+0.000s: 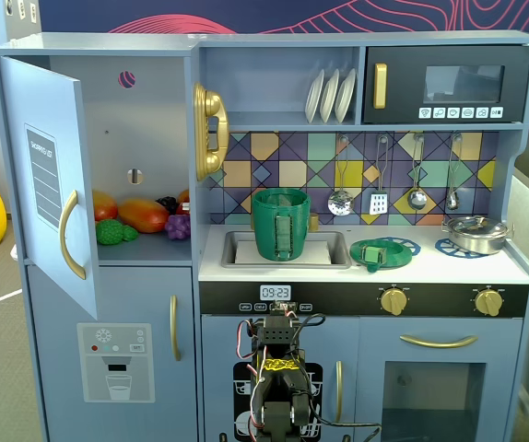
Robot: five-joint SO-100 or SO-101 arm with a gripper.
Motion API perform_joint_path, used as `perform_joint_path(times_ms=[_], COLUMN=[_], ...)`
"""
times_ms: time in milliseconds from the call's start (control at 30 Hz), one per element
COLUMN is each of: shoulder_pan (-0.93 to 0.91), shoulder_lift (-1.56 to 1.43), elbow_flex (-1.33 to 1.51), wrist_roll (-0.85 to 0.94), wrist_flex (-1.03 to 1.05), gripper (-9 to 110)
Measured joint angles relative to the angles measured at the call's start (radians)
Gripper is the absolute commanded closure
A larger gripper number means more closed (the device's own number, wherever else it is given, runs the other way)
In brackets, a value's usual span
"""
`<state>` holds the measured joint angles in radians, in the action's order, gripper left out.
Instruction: Pick up the lid from the counter and put it on the green recipient
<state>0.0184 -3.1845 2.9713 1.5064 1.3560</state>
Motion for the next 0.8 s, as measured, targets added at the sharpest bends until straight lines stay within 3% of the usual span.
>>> perform_joint_path(times_ms=[567, 800], shoulder_pan=[-0.109, -0.275], shoulder_lift=[0.002, 0.192], elbow_flex=[0.0, -0.21], wrist_roll=[0.023, 0.04], wrist_flex=[-0.005, -0.212], gripper=[101, 101])
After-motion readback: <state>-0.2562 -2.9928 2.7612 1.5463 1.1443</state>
